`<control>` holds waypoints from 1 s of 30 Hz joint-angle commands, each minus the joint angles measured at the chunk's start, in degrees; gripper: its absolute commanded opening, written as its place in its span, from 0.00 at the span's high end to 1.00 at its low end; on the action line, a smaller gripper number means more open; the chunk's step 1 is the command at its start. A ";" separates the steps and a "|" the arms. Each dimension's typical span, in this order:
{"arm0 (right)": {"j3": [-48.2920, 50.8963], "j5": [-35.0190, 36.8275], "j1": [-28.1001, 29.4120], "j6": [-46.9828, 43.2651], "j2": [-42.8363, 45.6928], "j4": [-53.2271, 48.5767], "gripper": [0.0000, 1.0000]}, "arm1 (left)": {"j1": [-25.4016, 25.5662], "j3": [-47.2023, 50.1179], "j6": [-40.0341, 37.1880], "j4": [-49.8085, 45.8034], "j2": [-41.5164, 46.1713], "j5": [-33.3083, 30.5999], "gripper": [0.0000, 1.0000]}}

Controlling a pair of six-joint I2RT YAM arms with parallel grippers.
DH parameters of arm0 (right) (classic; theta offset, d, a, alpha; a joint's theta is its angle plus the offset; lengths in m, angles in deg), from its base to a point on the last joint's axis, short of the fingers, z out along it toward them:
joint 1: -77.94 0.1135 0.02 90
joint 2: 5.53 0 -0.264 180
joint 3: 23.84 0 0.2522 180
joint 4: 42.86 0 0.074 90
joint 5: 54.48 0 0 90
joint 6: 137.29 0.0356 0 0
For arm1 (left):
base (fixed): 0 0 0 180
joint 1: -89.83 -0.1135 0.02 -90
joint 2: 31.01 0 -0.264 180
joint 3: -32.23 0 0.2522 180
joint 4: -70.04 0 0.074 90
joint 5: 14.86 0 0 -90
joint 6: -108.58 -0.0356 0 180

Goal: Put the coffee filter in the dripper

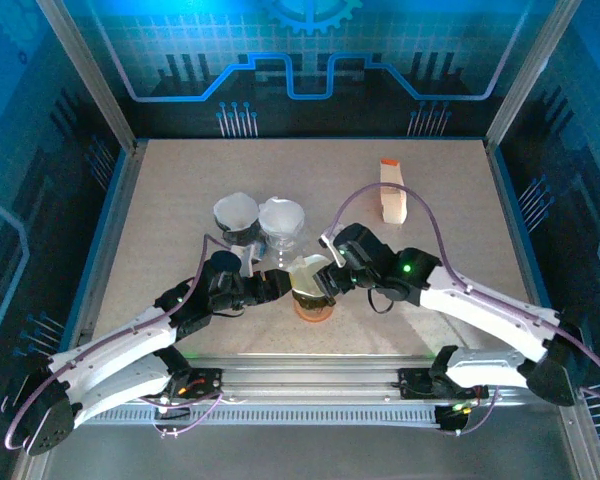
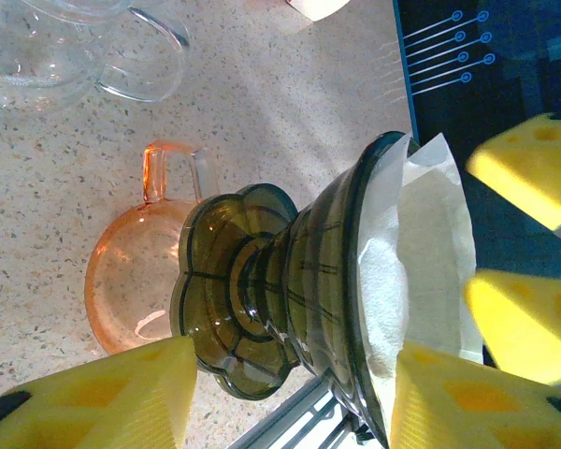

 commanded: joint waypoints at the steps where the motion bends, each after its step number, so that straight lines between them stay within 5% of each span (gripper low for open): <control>1: 1.39 -3.64 1.52 -0.95 3.77 4.94 0.26 | -0.28 0.98 -0.30 0.30 0.66 0.87 0.45; 12: 2.88 -19.34 4.41 -3.76 2.19 8.31 0.30 | -0.33 1.31 0.26 0.06 1.43 0.26 0.46; 30: 1.68 -23.48 7.17 -5.29 -1.08 7.63 0.38 | -0.22 1.26 0.74 0.45 1.29 0.15 0.39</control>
